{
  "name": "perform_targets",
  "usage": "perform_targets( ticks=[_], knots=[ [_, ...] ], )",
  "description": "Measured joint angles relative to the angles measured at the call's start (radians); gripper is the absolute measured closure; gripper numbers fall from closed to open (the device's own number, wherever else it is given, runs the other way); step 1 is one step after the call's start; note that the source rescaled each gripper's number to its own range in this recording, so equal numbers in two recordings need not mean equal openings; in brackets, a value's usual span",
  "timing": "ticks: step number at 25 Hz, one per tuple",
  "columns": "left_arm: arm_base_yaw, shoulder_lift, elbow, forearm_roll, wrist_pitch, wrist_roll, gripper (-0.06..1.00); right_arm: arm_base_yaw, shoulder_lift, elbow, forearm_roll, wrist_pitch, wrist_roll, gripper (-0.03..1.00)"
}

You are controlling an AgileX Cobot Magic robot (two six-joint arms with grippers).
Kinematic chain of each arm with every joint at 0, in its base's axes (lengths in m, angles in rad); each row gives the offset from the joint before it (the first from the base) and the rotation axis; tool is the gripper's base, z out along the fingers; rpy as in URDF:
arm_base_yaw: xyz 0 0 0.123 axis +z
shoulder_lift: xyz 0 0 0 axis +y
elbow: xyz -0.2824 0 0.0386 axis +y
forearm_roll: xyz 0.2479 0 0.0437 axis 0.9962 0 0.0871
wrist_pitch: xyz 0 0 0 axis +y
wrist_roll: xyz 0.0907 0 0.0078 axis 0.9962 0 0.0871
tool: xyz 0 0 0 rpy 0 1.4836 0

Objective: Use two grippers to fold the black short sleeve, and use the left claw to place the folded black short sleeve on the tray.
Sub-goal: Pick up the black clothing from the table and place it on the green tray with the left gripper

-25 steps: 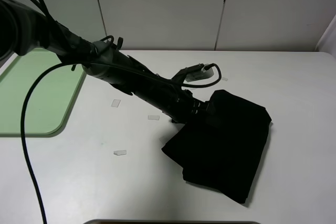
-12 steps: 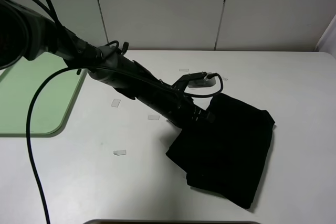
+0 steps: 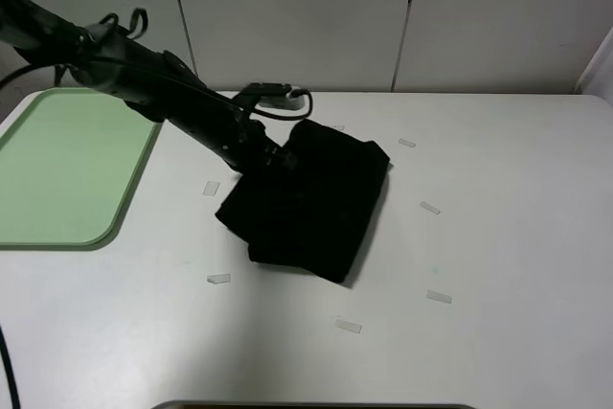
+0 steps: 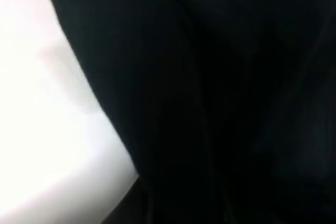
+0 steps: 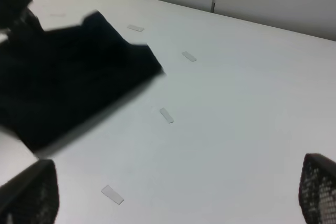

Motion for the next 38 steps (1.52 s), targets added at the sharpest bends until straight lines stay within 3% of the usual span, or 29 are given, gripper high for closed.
perform_targets(
  ticks=[7,12,16,20,25,38],
  knots=[
    [0.172,-0.058,0.000,0.431,0.020,-0.190,0.80,0.000,0.000,0.000,0.000,0.000,0.000,-0.03],
    [0.274,-0.081,0.013,0.615,0.036,-0.209,0.80,0.000,0.000,0.000,0.001,0.000,0.000,-0.03],
    [0.341,-0.098,0.034,0.685,0.009,-0.236,0.80,0.000,0.000,0.000,0.001,0.000,0.000,-0.03],
    [0.384,-0.106,0.034,0.739,-0.006,-0.342,0.80,0.000,0.000,0.000,0.001,0.000,0.000,-0.03],
    [0.472,-0.105,0.035,0.950,-0.100,-0.468,0.80,0.000,0.000,0.000,0.001,0.000,0.000,-0.03],
    [0.589,-0.105,0.035,1.092,-0.164,-0.462,0.80,0.000,0.000,0.000,0.001,0.000,0.000,-0.03]
  ],
)
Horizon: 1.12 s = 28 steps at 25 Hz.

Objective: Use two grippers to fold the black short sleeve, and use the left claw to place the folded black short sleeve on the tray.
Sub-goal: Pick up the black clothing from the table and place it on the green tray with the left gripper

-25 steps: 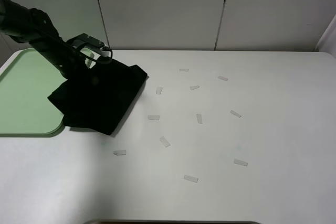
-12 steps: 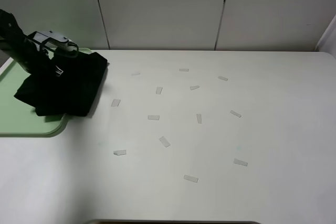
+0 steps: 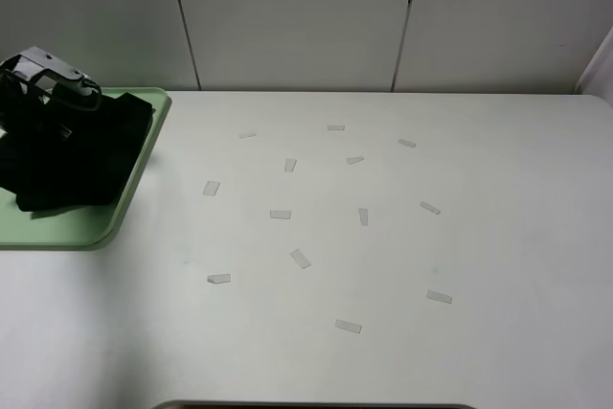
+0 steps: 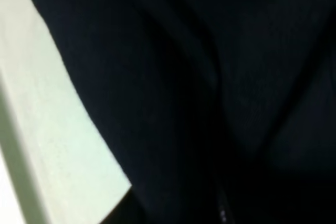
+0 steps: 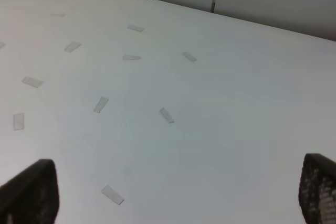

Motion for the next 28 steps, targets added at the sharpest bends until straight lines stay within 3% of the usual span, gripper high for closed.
perform_targets(
  ticks=[5,17,20,23,25,28],
  knots=[
    [0.002,0.000,0.000,0.007,0.021,0.086,0.80,0.000,0.000,0.000,0.000,0.000,0.000,-0.03],
    [0.003,0.000,0.000,0.012,0.087,0.052,0.78,0.000,0.000,0.000,0.000,0.000,0.000,-0.03],
    [0.005,0.000,0.000,0.019,0.099,0.031,0.52,0.000,0.000,0.000,0.000,0.000,0.000,-0.03],
    [0.008,0.000,-0.001,0.023,0.092,0.026,0.15,0.000,0.000,0.000,0.000,0.000,0.000,-0.03],
    [0.008,-0.002,-0.001,0.025,0.079,0.024,0.03,0.000,0.000,0.000,0.000,0.000,0.000,-0.03],
    [0.008,-0.018,-0.001,0.026,0.070,0.016,-0.03,0.000,0.000,0.000,0.000,0.000,0.000,-0.03]
  ],
)
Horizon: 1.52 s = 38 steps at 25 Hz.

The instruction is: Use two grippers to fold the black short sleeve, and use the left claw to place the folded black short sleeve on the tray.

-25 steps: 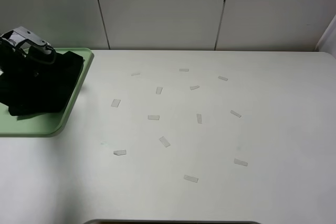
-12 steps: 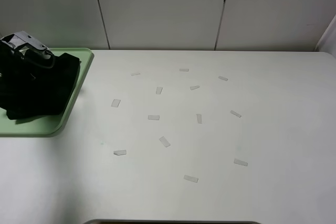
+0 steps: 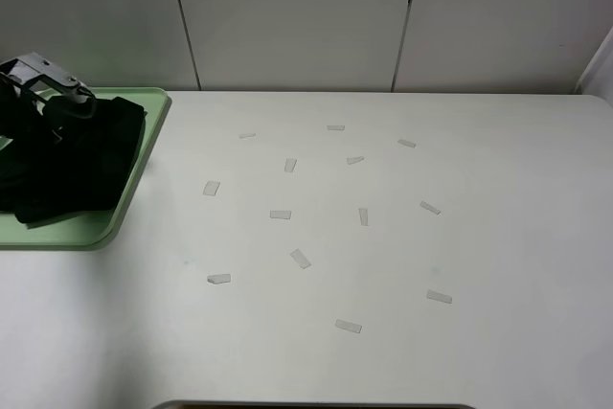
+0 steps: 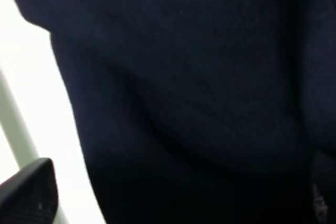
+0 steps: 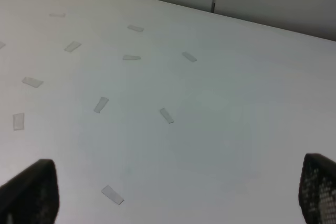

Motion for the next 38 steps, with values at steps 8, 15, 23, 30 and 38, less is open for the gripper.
perform_targets(
  ticks=[8,15,23,30,38],
  knots=[
    [-0.018,-0.060,0.000,-0.002,-0.054,-0.140,-0.05,0.000,0.000,0.000,0.000,0.000,0.000,-0.03],
    [-0.085,-0.061,0.001,-0.122,-0.063,-0.167,-0.06,0.000,0.000,0.000,0.000,0.000,0.000,-0.03],
    [-0.246,-0.127,0.000,-0.231,-0.027,-0.088,-0.05,0.000,0.000,0.000,0.000,0.000,0.000,-0.03],
    [-0.270,-0.327,0.059,-0.266,-0.025,-0.041,-0.05,0.000,0.000,0.000,0.000,0.000,0.000,-0.03],
    [-0.269,-0.633,0.253,-0.267,-0.024,-0.129,-0.05,0.000,0.000,0.000,0.000,0.000,0.000,-0.03]
  ],
)
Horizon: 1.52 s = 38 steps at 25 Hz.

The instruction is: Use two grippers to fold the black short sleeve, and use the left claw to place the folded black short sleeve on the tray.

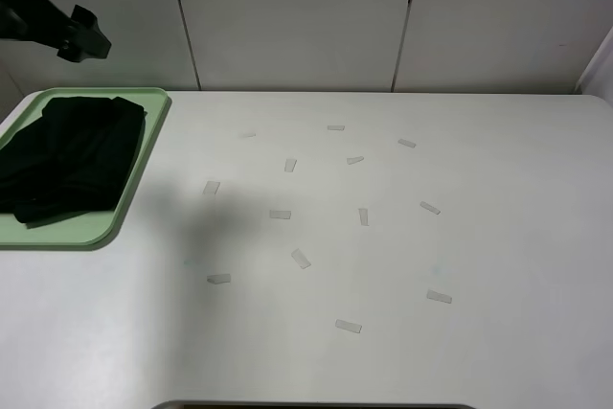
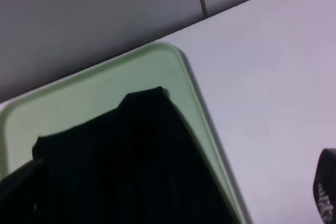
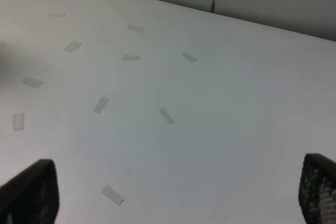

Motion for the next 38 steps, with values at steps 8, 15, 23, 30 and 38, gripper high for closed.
perform_targets(
  ticks=[8,15,23,30,38],
  knots=[
    [0.000,-0.397,0.215,0.001,0.010,-0.119,-0.05,0.000,0.000,0.000,0.000,0.000,0.000,-0.03],
    [0.000,-0.775,0.359,0.003,0.136,-0.253,-0.05,0.000,0.000,0.000,0.000,-0.001,0.000,-0.03],
    [0.000,-1.188,0.405,0.151,0.391,-0.480,-0.05,0.000,0.000,0.000,0.000,-0.001,0.000,-0.03],
    [0.000,-1.405,0.410,0.224,0.641,-0.543,-0.05,0.000,0.000,0.000,0.000,-0.001,0.000,-0.03],
    [0.000,-1.445,0.410,0.206,0.822,-0.553,-0.05,0.000,0.000,0.000,0.000,-0.001,0.000,-0.03]
  ],
)
